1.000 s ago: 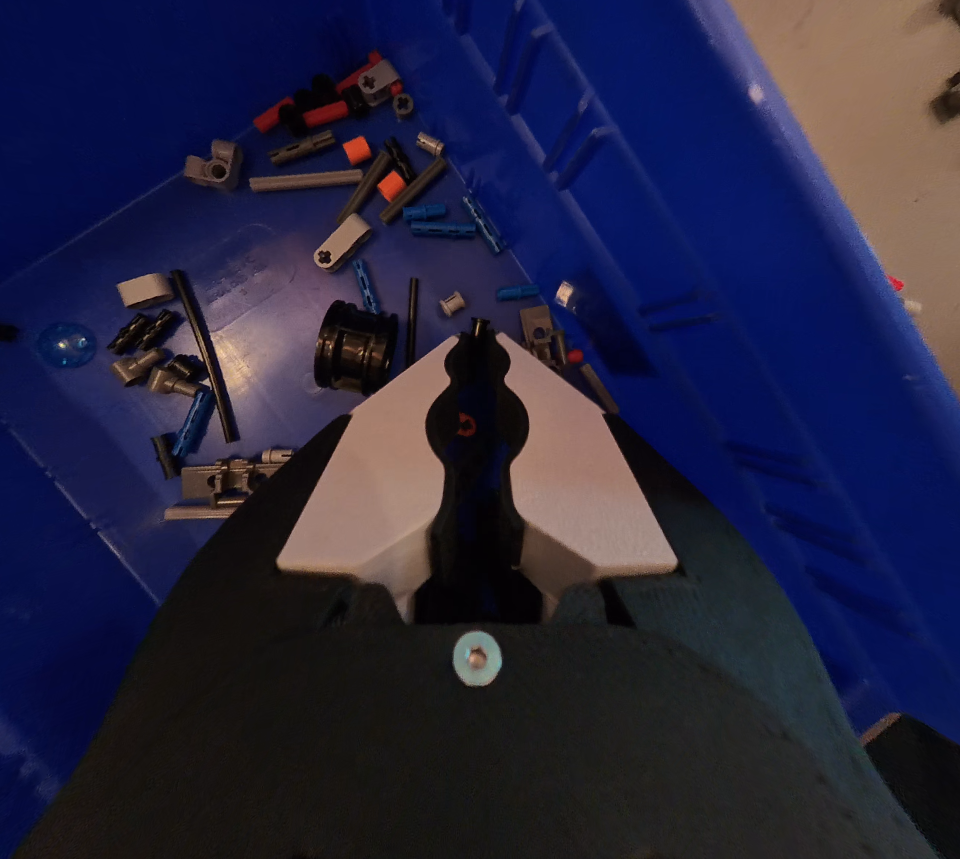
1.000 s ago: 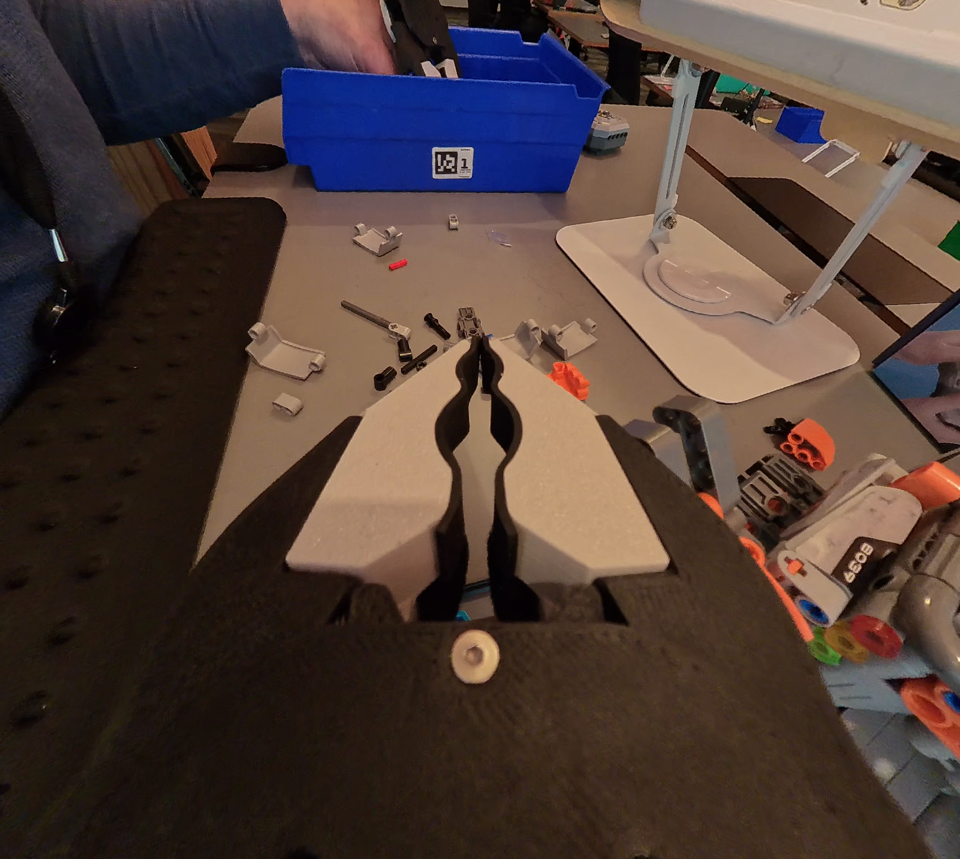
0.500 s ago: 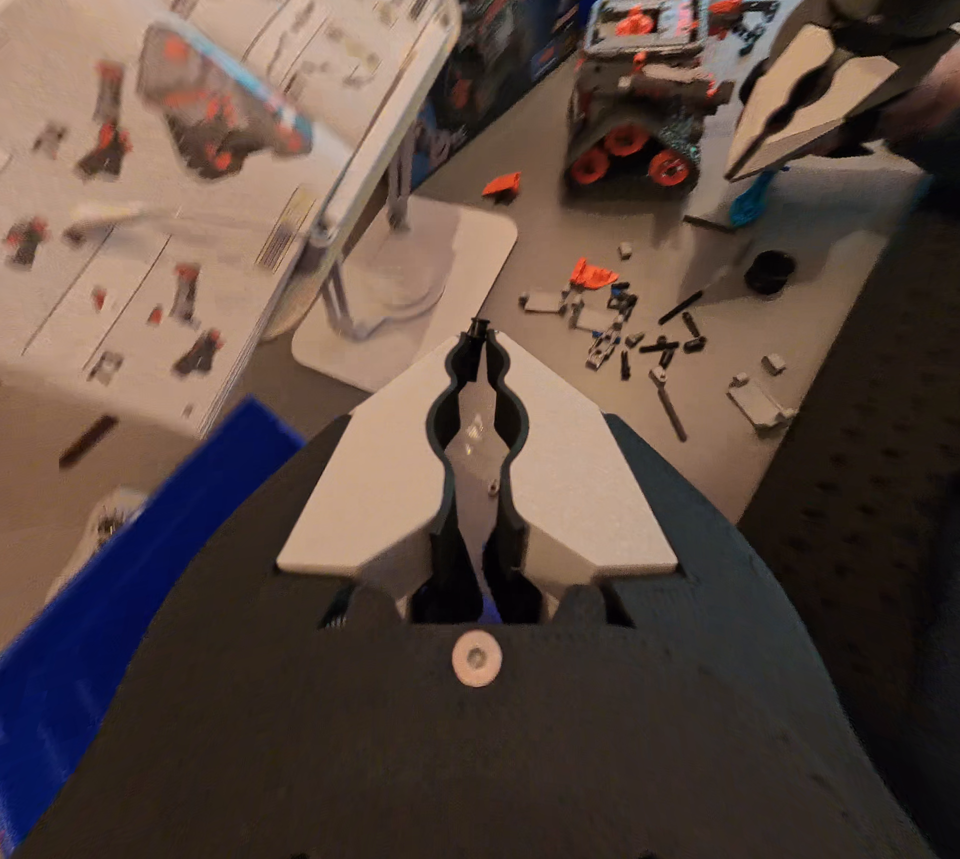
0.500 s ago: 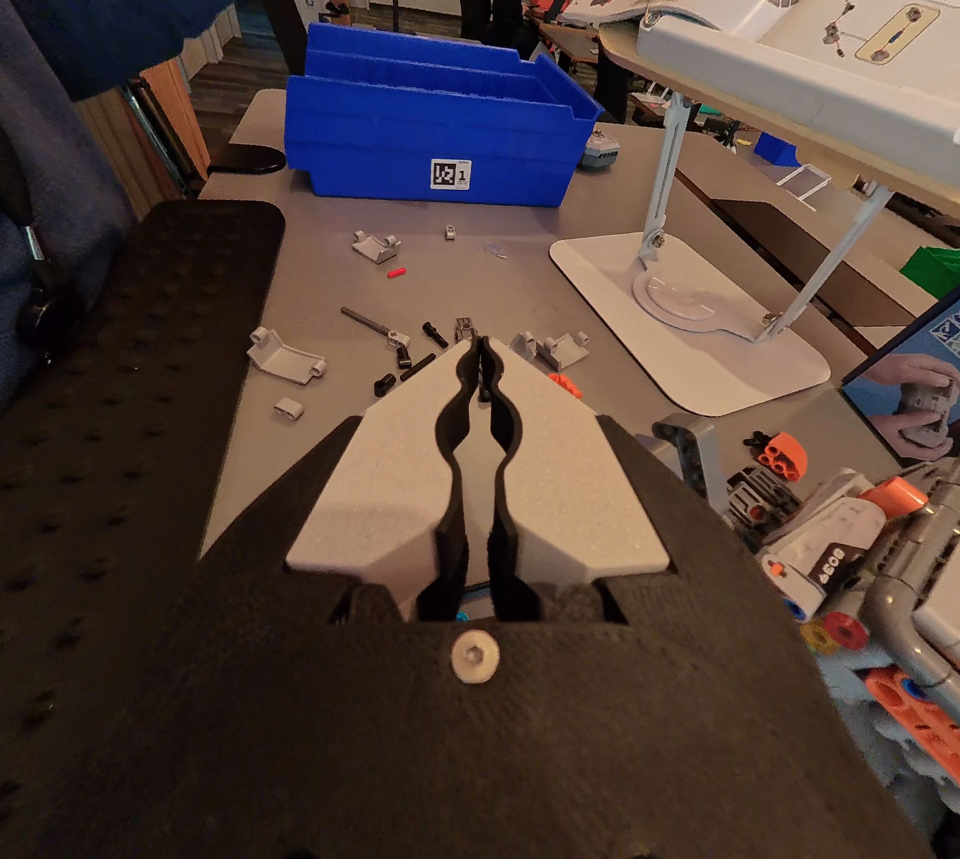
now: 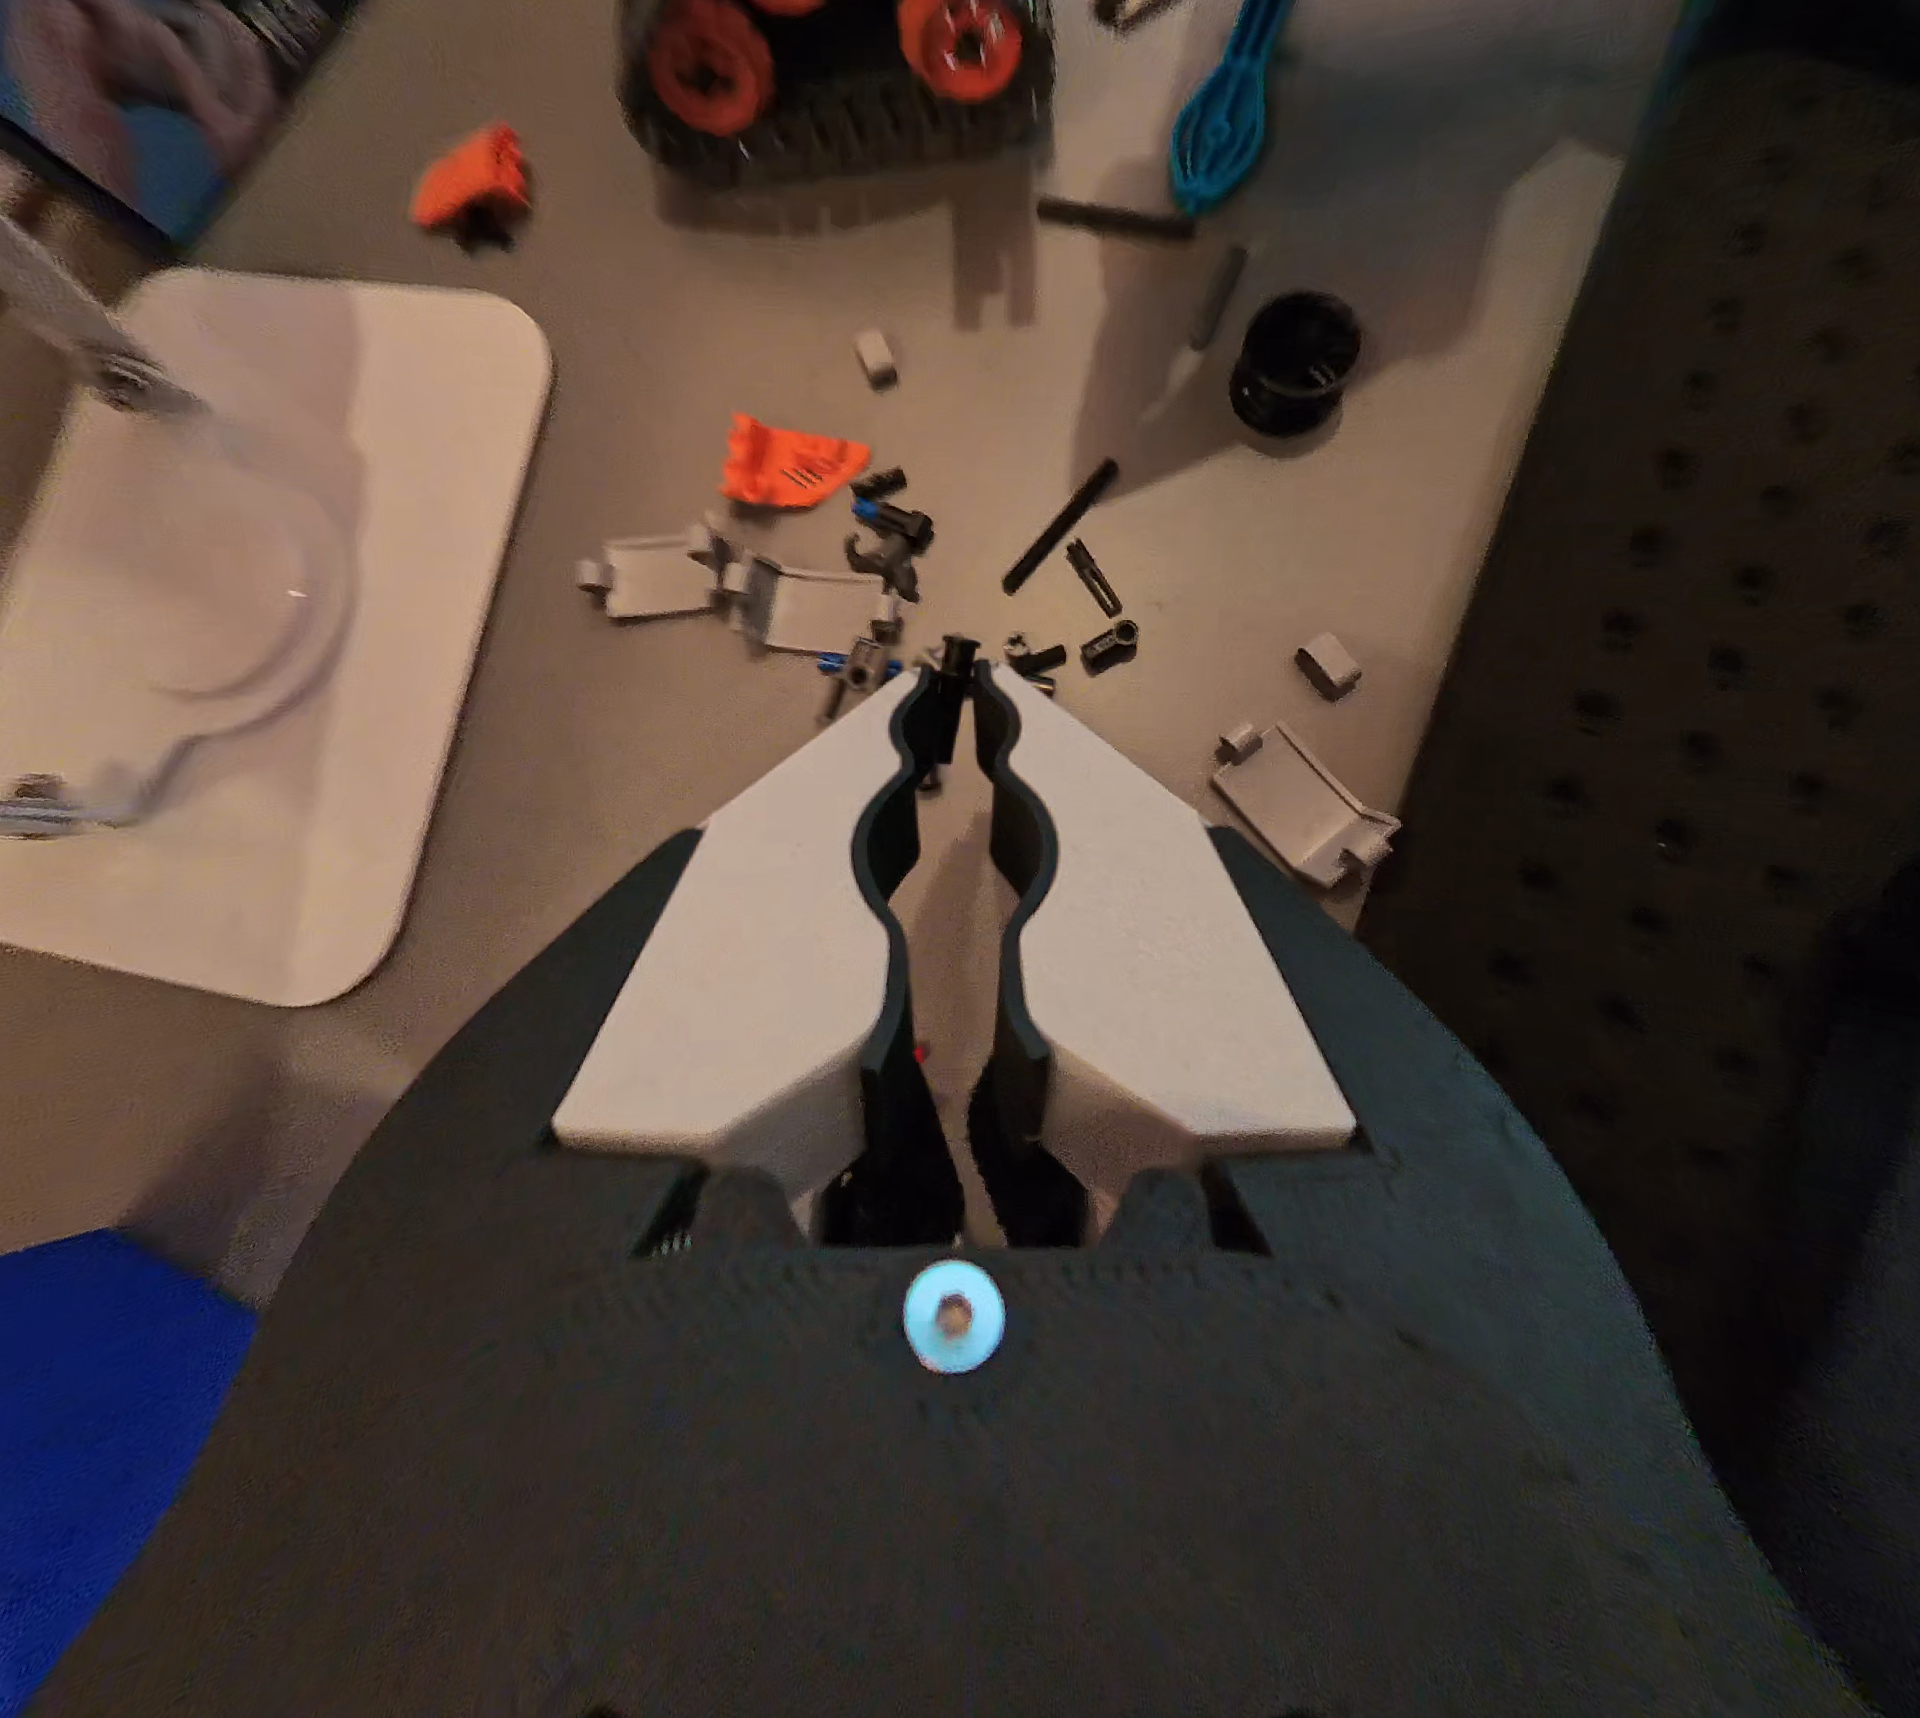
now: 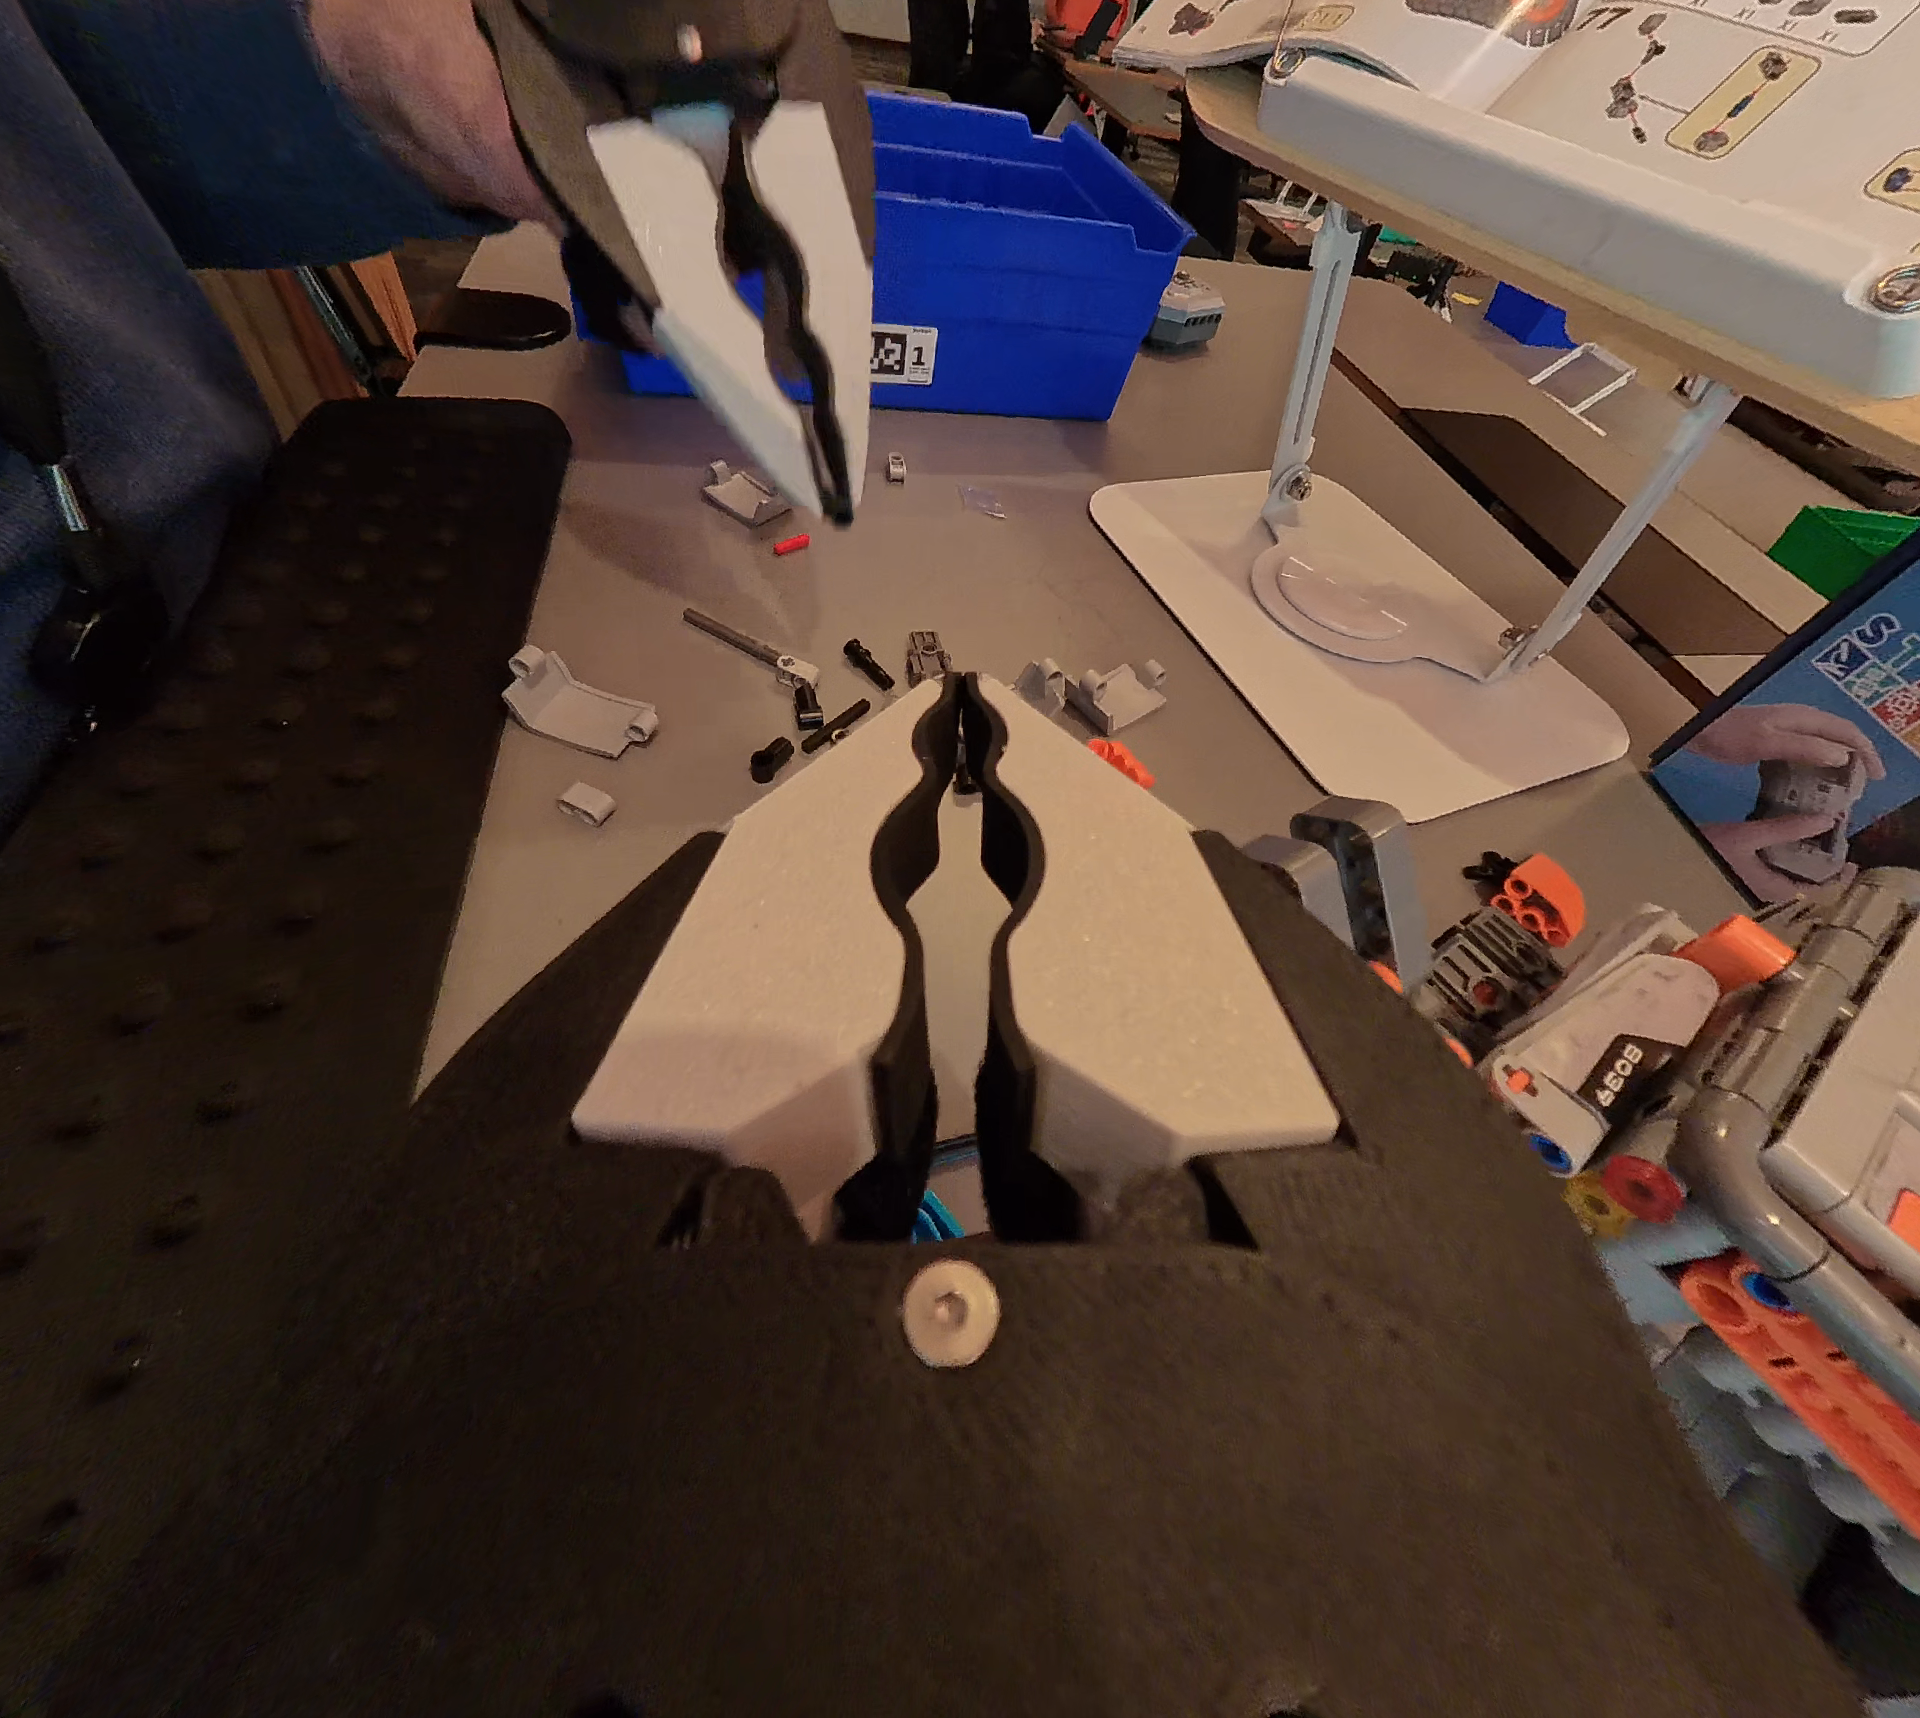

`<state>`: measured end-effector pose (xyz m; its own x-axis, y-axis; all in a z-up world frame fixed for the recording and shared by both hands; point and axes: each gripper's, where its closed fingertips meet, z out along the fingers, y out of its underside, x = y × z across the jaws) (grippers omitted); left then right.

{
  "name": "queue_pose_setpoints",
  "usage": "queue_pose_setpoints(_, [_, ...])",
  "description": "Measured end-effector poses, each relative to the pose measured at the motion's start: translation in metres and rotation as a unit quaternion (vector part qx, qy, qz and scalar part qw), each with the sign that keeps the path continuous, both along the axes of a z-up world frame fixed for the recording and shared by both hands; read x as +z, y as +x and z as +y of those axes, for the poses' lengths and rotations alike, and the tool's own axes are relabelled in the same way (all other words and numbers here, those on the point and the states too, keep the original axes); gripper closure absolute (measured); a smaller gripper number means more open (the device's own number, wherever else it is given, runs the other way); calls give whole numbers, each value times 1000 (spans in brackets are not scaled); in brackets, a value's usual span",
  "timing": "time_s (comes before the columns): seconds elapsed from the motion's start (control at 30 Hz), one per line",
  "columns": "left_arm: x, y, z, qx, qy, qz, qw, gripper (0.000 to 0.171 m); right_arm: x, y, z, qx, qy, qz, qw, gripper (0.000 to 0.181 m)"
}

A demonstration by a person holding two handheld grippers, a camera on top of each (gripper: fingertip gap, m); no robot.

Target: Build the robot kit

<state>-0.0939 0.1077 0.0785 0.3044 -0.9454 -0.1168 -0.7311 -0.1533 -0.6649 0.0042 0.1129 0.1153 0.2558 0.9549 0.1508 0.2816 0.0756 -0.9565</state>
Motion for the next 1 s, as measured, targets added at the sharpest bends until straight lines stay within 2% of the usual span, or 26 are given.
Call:
queue_pose_setpoints(0.1, [-32, 9, -6, 2, -38, 32, 999, 168, -3, 0, 1, -1, -4, -4, 1000, 181])
queue_pose_setpoints(0.2, [-53, 15, -8, 2, -63, 46, 997, 167, -5, 0, 3, -3, -8, -4, 1000, 181])
queue_pose_setpoints(0.37, [-50, 16, -2, 13, -50, 29, 998, 150, -6, 3, 8, -10, -13, 0, 1000, 181])
queue_pose_setpoints(0.43, [-33, 14, -7, 10, -52, 0, 999, 150, -6, 4, 9, -13, -15, 1, 1000, 181])
queue_pose_setpoints(0.57, [35, -13, -11, 19, -32, -78, 996, 159, -7, 3, 12, -15, -20, 5, 1000, 181])
queue_pose_setpoints(0.63, [68, -51, -6, 40, -4, -86, 996, 162, -9, 2, 13, -13, -23, 2, 1000, 181])
queue_pose_setpoints(0.67, [78, -76, -5, 43, 12, -72, 996, 163, -10, 1, 13, -12, -24, 0, 1000, 181])
queue_pose_setpoints(0.73, [89, -143, 8, 103, 45, -35, 993, 164, -11, -1, 12, -10, -26, -3, 1000, 181])
queue_pose_setpoints(0.8, [70, -196, -2, 126, -24, -9, 992, 161, -11, -2, 11, -7, -28, -1, 1000, 181])
queue_pose_setpoints(0.87, [33, -244, -5, 178, -78, 47, 980, 161, -12, -3, 11, -4, -30, -2, 1000, 181])
queue_pose_setpoints(0.93, [-3, -270, -17, 190, -128, 102, 968, 159, -13, -5, 10, -2, -31, -4, 1000, 181])
queue_pose_setpoints(1.0, [-24, -281, -18, 199, -142, 122, 962, 159, -14, -5, 10, -1, -31, -6, 1000, 181])
